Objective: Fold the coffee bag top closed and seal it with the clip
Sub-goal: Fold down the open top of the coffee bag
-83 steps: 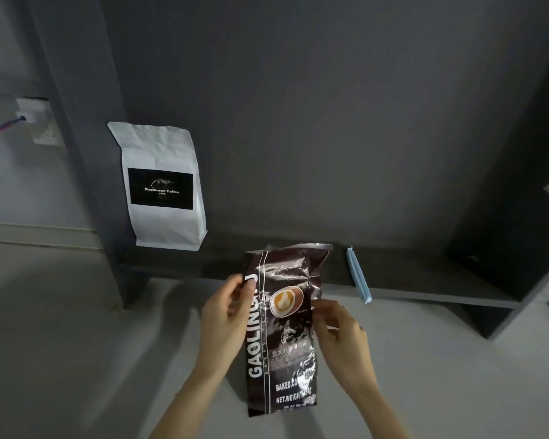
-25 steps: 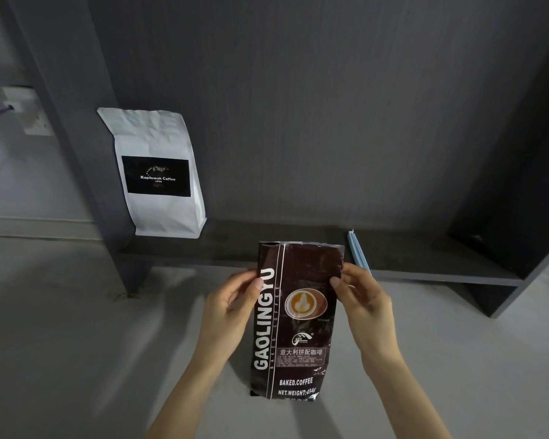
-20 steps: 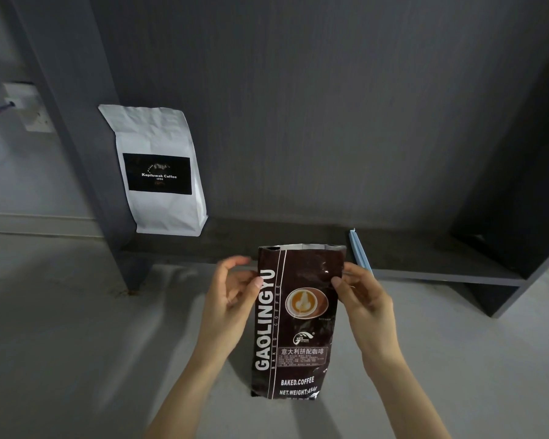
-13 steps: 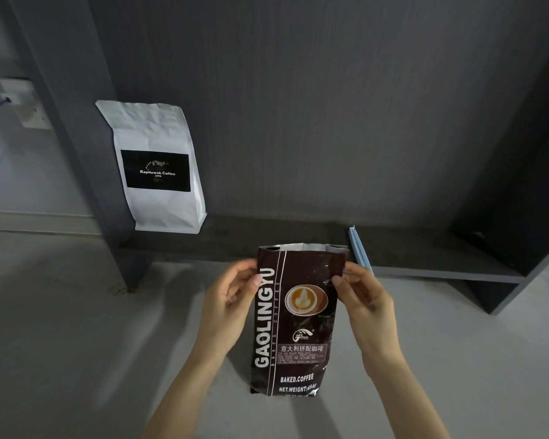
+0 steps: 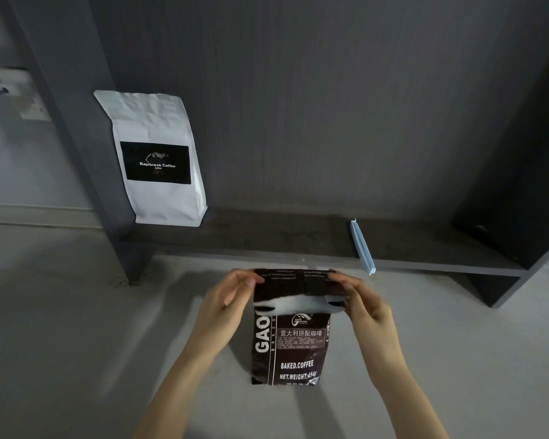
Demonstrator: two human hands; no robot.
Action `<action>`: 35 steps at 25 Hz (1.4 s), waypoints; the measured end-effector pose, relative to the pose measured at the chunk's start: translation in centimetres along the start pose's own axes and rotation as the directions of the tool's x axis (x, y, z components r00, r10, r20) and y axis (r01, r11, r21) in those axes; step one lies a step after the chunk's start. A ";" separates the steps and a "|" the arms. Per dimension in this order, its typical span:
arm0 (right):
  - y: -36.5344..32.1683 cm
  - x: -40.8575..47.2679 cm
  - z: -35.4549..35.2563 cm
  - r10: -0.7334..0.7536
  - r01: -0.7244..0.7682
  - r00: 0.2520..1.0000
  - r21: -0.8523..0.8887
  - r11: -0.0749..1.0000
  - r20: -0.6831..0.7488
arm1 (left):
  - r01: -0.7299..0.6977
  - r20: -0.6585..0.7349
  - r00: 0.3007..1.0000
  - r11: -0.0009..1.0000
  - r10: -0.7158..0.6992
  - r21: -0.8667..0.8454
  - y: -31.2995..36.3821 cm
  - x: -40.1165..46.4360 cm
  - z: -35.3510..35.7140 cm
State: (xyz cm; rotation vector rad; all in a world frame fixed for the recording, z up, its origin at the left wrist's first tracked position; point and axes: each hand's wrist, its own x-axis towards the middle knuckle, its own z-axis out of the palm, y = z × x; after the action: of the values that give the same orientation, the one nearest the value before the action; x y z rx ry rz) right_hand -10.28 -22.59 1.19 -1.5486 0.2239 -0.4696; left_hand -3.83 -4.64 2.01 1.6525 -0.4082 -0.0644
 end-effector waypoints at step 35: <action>3.0 -0.6 -0.1 0.141 -0.136 0.977 0.042 0.990 -0.161 | 0.208 -0.186 0.949 0.949 -0.255 -0.238 -3.9 -1.2 2.3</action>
State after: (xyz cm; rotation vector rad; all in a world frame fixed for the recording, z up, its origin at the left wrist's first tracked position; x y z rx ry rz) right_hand -10.41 -22.57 -1.83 -1.4548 0.4473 -0.4877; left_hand -4.71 -6.18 -2.34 1.4675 -0.0365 -0.1019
